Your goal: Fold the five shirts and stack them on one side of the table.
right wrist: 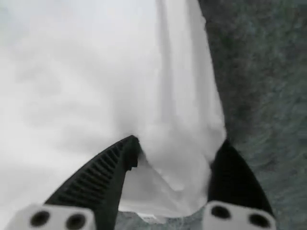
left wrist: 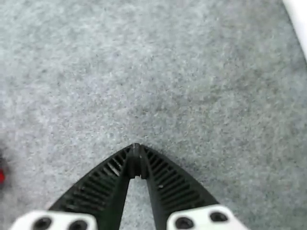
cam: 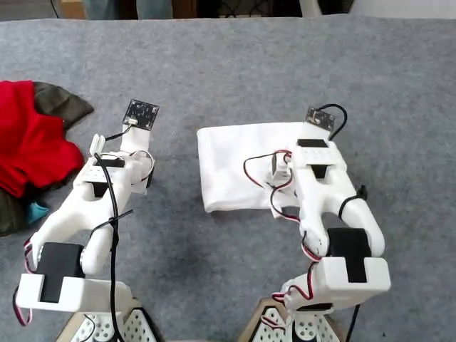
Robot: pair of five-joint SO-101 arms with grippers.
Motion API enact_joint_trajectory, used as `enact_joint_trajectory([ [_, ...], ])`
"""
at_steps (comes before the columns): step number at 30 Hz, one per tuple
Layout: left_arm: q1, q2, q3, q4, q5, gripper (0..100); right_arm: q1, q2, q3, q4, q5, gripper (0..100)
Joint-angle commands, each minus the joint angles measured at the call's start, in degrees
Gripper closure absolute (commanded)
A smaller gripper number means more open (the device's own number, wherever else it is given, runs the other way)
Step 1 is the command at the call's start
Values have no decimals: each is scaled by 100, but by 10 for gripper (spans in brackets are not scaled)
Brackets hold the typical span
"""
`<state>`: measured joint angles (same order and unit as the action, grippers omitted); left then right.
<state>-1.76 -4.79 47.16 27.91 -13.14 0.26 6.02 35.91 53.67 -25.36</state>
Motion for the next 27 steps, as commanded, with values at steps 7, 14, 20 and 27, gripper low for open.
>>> enact_joint_trajectory([
  [7, -57, -62, -31, -88, -26, 971, -88, 233, -22, -35, 26, 910],
  [14, -57, -62, -31, -88, -26, 971, -79, -163, -242, 387, 281, 981],
  [20, -66, -62, -31, -88, -26, 971, 501, -567, -875, 501, 853, 981],
  [27, -57, -62, -31, -79, -26, 971, 1284, -611, -1727, 501, 2084, 981],
])
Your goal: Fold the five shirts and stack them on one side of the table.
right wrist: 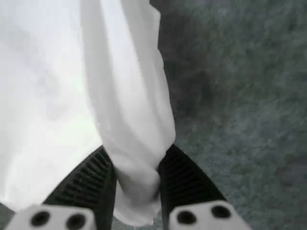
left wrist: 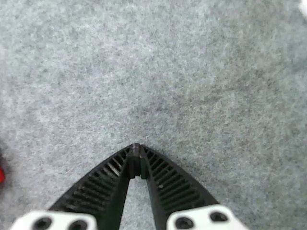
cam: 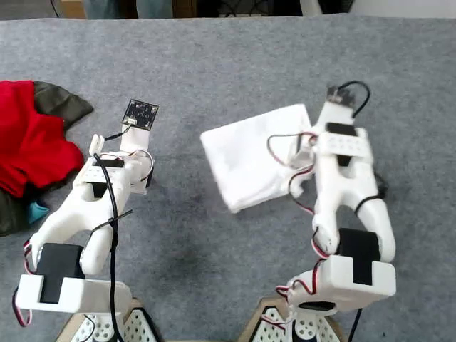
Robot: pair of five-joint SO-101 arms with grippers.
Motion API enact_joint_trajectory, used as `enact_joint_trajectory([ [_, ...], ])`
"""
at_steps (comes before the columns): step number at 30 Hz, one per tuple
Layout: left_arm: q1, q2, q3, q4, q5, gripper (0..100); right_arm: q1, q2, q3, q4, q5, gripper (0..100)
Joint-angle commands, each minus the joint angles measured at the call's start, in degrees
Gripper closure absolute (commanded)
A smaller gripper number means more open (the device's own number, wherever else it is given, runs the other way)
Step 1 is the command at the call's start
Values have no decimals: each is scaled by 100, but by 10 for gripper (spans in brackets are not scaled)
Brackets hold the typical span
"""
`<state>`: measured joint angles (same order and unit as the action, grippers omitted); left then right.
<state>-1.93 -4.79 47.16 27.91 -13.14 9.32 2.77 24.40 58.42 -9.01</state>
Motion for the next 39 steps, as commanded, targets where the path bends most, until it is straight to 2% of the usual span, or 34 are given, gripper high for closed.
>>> enact_joint_trajectory([
  [1, -31, -62, -31, -79, -26, 971, 510, -277, -734, 18, 651, 981],
  [6, -31, -53, -207, 211, -26, 971, 1160, -207, -1429, -44, 1679, 982],
  [10, -13, -53, -215, 237, -26, 971, 1749, 418, -2044, -422, 2259, 982],
  [19, -4, -53, -224, 237, -26, 971, 2567, 1947, -3547, -466, 2382, 982],
  [26, 4, -53, -224, 220, -26, 971, 2576, 2308, -3978, 79, 2382, 972],
  [28, 4, -44, -224, 211, -26, 971, 2576, 2316, -4057, 237, 2356, 920],
  [31, -48, -44, -321, 264, -18, 971, 2558, 2299, -4224, 615, 2277, 728],
  [33, -136, -79, -488, 712, -18, 970, 2549, 2299, -4488, 985, 2171, 592],
  [35, -400, -105, -901, 1477, -18, 970, 2532, 2299, -4831, 1415, 2171, 497],
  [39, -1464, -105, -2264, 3182, -62, 967, 2497, 2308, -5640, 2198, 1987, 508],
])
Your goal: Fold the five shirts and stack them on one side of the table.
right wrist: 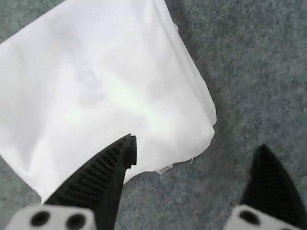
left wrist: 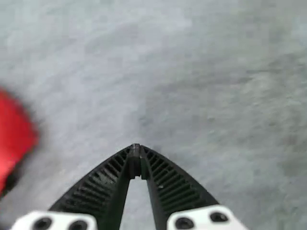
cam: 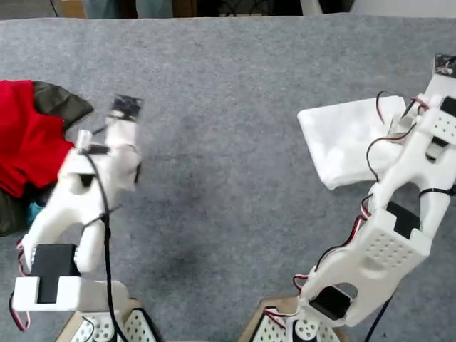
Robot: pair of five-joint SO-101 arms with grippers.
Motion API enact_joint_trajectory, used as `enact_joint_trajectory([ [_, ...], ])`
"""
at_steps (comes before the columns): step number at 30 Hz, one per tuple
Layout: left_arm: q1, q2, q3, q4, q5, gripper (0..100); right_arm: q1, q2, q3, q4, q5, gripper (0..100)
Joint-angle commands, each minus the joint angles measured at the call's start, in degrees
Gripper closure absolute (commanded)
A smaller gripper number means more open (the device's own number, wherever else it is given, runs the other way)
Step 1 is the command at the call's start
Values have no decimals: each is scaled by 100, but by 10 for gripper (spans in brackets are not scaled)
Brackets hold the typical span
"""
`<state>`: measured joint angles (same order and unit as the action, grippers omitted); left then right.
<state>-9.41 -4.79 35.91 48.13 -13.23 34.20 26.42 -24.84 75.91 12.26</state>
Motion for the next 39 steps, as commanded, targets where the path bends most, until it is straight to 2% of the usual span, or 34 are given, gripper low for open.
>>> enact_joint_trajectory([
  [1, -1077, -105, -1560, 1521, -62, 950, -35, -57, -901, 607, -132, 528],
  [4, -2097, -97, -2888, 2356, 44, 856, -158, -40, -1341, 1116, -114, 595],
  [8, -3037, -53, -4479, 2752, 492, 768, -440, -31, -1622, 1371, -149, 674],
  [10, -3310, -26, -4998, 2629, 501, 740, -633, -31, -1648, 1371, -149, 703],
  [13, -3512, 466, -4901, 1468, 501, 734, -932, -22, -1631, 1389, -149, 730],
  [15, -3530, 1037, -4752, 862, 501, 739, -1090, -22, -1631, 1389, -149, 737],
  [18, -3565, 1908, -4848, 527, 545, 774, -1257, -22, -1631, 1398, -158, 737],
  [21, -3609, 2558, -5218, 527, 554, 837, -1292, -22, -1631, 1398, -299, 737],
  [24, -3626, 2708, -5727, 738, 510, 943, -1257, -22, -1631, 1398, -466, 737],
  [25, -3618, 2690, -5895, 870, 510, 977, -1248, -22, -1631, 1398, -466, 737],
  [30, -3257, 2330, -6747, 1987, 510, 970, -1257, -22, -1622, 1407, -475, 737],
  [34, -2686, 1855, -7248, 3051, 510, 970, -1284, -22, -1543, 1477, -475, 737],
  [39, -1780, 1178, -7679, 3956, 510, 971, -1240, -40, -1543, 1477, -475, 737],
])
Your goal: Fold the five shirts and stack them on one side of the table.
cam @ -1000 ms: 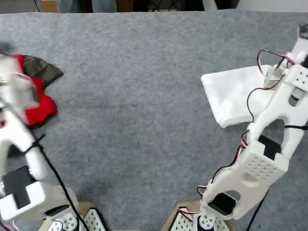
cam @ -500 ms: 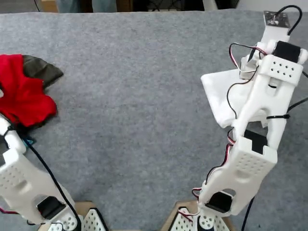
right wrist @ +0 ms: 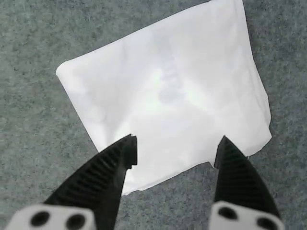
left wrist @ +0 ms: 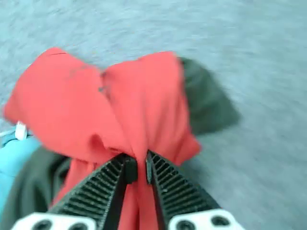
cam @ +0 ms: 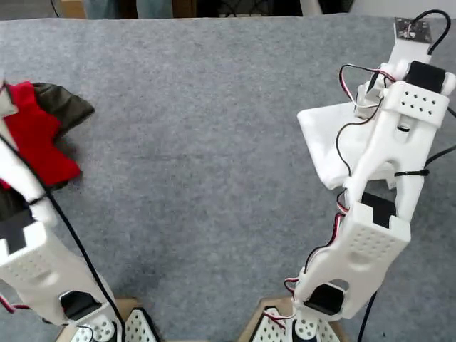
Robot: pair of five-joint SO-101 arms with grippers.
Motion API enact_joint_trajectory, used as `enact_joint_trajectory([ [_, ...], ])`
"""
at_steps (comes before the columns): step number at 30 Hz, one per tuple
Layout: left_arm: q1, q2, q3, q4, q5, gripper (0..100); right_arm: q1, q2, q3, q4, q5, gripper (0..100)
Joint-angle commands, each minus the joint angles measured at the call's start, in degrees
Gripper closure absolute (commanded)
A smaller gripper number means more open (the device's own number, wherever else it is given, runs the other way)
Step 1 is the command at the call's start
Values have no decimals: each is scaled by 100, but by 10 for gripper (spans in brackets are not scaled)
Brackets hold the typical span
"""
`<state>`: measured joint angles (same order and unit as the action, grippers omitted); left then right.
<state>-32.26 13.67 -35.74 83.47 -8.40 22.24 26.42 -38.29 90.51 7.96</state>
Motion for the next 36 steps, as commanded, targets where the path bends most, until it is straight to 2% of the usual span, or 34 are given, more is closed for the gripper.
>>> enact_joint_trajectory([
  [1, 708, -818, -593, 545, 44, 971, -44, -40, -198, 18, -44, 737],
  [9, 2914, -1881, -760, 1758, 79, 971, -62, -57, -242, 281, -44, 737],
  [15, 4558, -2259, 321, 1705, 870, 971, -44, -66, -242, 308, -44, 737],
  [19, 5754, -2242, 1191, 1679, 958, 966, -53, -66, -242, 325, -44, 737],
  [22, 6149, -2189, 1789, 1618, 1196, 924, -105, -66, -242, 598, -9, 734],
  [24, 5965, -2163, 2105, 1433, 1864, 834, -220, -66, -242, 853, 0, 734],
  [27, 5121, -2163, 2158, 1363, 3147, 679, -396, -75, -242, 1046, 0, 733],
  [29, 4400, -2154, 2088, 1345, 3569, 635, -475, -75, -242, 1046, 0, 733],
  [33, 2791, -2101, 2079, 1345, 3578, 658, -703, -338, -75, 1064, 369, 733],
  [36, 1587, -2101, 2404, 1345, 2989, 659, -985, -919, 462, 1064, 879, 734],
])
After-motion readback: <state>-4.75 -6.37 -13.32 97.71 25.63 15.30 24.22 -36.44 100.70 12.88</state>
